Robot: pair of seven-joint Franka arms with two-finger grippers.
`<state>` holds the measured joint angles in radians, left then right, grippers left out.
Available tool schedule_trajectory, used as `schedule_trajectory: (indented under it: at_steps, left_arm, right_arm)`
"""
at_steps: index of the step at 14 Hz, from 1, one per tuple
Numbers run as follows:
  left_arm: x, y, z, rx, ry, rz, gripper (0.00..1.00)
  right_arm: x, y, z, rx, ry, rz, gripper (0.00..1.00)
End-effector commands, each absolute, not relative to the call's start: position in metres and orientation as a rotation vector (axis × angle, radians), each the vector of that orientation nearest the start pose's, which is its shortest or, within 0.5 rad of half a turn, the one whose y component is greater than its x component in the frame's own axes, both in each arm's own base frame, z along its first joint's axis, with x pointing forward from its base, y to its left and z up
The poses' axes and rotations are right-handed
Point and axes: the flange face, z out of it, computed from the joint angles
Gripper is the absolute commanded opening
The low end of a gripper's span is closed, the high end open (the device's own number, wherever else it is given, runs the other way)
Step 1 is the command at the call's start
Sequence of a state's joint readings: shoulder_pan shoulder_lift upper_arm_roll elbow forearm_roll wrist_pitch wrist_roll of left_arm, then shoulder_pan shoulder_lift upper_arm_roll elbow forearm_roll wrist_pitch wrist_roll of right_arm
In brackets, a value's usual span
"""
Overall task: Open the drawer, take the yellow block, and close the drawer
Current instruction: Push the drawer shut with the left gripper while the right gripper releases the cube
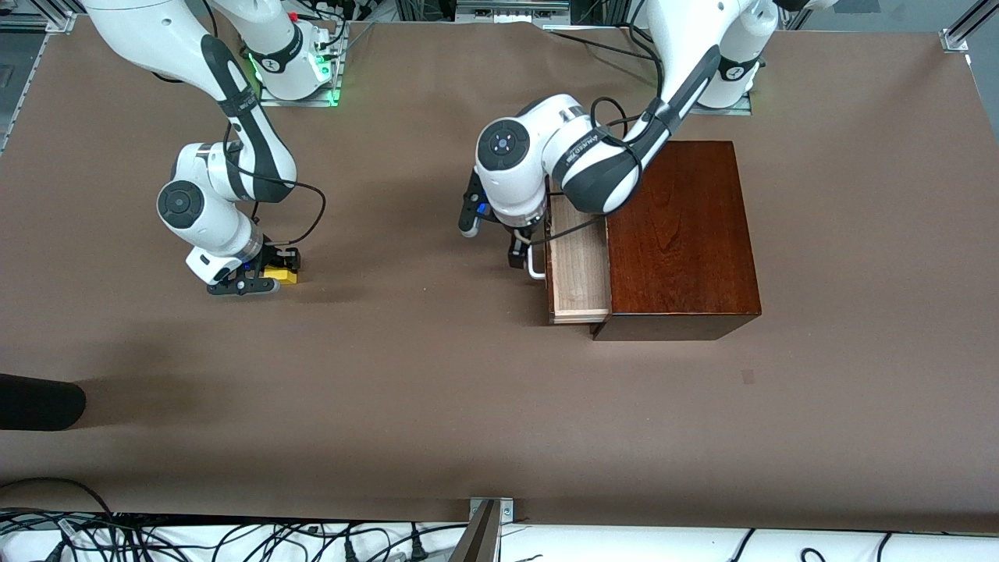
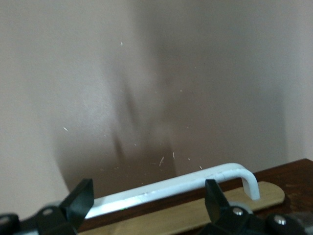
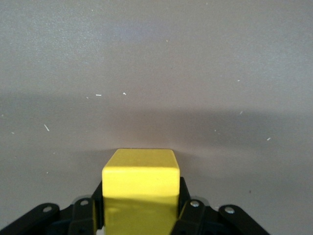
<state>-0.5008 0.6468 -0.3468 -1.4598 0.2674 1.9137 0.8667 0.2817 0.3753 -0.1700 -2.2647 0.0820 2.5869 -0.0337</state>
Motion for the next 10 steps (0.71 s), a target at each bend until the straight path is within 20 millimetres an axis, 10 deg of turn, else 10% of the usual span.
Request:
schedule_trajectory:
  at_steps: [1,10]
  left_arm:
    - [0.505,-0.455,0.322,-1.918,2.355,0.416,1.0]
    - [0.528,-0.404,0.322,-1.905,2.195,0.611,1.0]
  right_arm:
    - [0.53,0.059,0.198,-3.149,-0.119,0.029,1.0]
    - [0.586,0.077,0.405,-3.079,-0.294,-0.065,1.0]
